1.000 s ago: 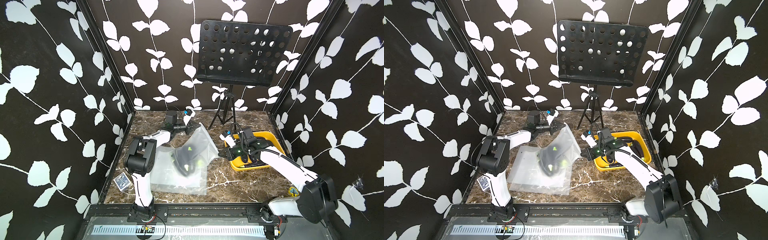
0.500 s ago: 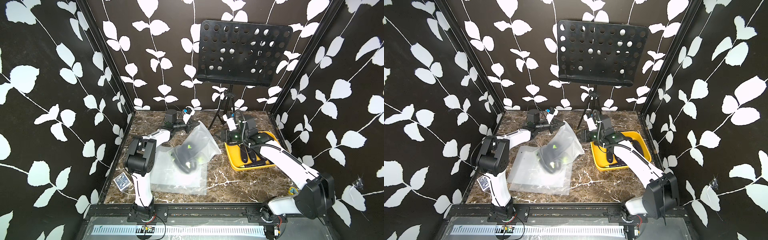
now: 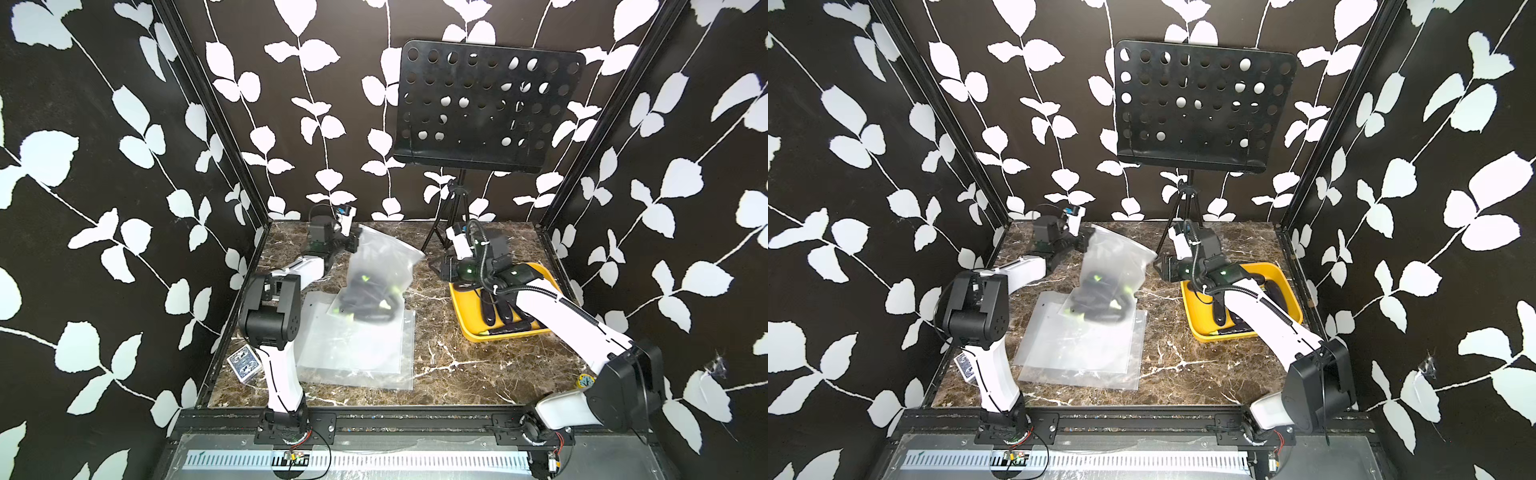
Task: Place the eggplant in a zip-top bag and seal the zipper
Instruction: Move the zipper food storage bag to the corner of the board.
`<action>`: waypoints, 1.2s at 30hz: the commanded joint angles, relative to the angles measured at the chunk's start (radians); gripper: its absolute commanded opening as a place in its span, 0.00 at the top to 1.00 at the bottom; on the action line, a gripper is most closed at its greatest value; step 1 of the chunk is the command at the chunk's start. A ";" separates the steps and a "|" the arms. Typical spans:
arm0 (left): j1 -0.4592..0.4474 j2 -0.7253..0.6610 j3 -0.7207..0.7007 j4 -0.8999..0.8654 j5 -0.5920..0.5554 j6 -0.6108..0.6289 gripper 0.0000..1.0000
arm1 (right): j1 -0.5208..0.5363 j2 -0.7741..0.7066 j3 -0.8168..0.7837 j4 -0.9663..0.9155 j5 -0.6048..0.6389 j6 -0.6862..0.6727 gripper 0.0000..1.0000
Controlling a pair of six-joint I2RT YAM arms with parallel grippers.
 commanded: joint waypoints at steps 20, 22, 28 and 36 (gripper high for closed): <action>0.243 0.141 0.256 -0.007 -0.421 -0.029 1.00 | 0.085 0.042 -0.006 0.042 -0.042 -0.016 0.45; 0.267 0.150 0.261 -0.027 -0.441 -0.048 1.00 | 0.087 0.043 -0.006 0.043 -0.042 -0.014 0.45; 0.303 0.146 0.238 -0.031 -0.512 0.020 1.00 | 0.088 0.067 0.007 0.037 -0.045 -0.012 0.45; 0.336 0.153 0.307 0.019 -0.511 0.055 1.00 | 0.103 0.106 0.031 0.041 -0.045 -0.008 0.45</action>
